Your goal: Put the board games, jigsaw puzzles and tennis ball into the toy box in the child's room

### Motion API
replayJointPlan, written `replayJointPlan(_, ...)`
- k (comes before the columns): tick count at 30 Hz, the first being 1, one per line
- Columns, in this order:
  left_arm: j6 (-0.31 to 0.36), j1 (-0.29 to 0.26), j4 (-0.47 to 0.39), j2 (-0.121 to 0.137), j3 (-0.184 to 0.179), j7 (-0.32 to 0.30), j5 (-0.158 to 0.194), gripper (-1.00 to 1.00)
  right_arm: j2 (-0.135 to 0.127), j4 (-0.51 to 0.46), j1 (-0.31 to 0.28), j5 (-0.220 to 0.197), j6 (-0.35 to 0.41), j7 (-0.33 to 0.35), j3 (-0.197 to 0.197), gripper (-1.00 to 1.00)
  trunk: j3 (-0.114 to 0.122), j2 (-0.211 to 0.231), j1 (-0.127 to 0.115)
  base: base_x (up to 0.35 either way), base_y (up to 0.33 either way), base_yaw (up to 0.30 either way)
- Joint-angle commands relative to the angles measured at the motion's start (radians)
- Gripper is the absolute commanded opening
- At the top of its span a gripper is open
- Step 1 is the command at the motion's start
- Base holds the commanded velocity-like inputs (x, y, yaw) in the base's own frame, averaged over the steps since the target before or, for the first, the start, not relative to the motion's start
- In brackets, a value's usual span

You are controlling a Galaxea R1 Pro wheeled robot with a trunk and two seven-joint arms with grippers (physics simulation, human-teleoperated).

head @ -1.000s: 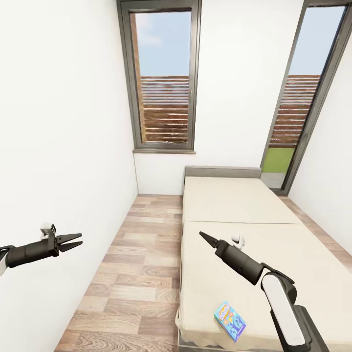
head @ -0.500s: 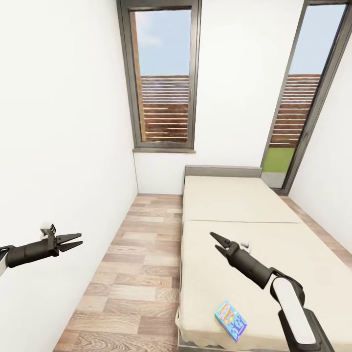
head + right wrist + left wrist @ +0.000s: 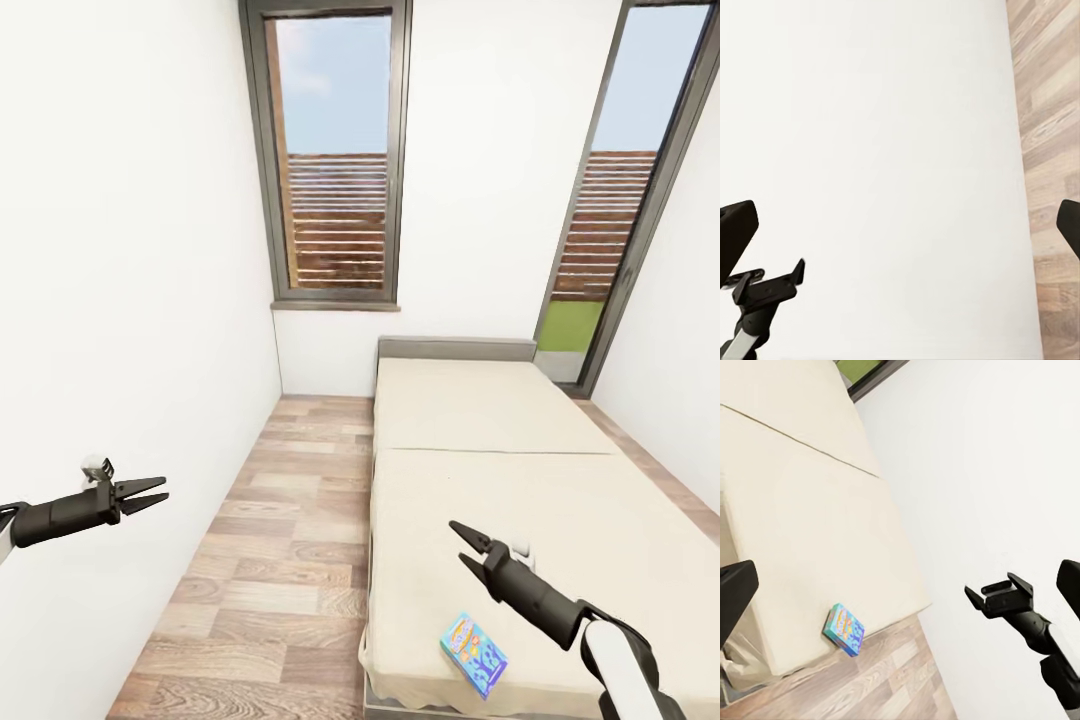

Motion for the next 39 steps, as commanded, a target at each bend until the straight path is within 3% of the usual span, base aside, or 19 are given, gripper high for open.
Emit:
replayJointPlan(1,0.011,-0.001,0.0,0.0,0.001,-0.004,-0.001,1.0,0.0,-0.001,0.0,0.003,0.006,0.005,-0.002,1.0,-0.005,-0.008,0.004,0.0,0.0,0.0)
replayJointPlan(7,0.009,-0.001,0.0,-0.004,-0.001,-0.004,-0.002,1.0,-0.001,-0.001,0.005,0.002,0.008,0.012,-0.015,1.0,-0.023,-0.05,0.027,0.0,0.0,0.0)
replayJointPlan(11,0.01,-0.001,0.0,-0.006,-0.003,-0.004,-0.003,1.0,-0.001,0.003,0.008,0.0,0.012,0.014,-0.058,1.0,-0.036,-0.078,0.042,0.0,0.0,0.0)
replayJointPlan(16,0.009,-0.001,0.0,-0.007,-0.003,-0.004,-0.003,1.0,0.0,0.007,0.012,0.001,0.014,0.015,-0.081,1.0,-0.052,-0.113,0.062,0.0,0.0,0.0)
replayJointPlan(39,0.006,-0.001,0.0,-0.008,-0.004,-0.004,-0.003,1.0,0.001,0.006,0.013,0.001,0.013,0.014,-0.088,1.0,-0.12,-0.274,0.15,0.0,0.0,-0.086)
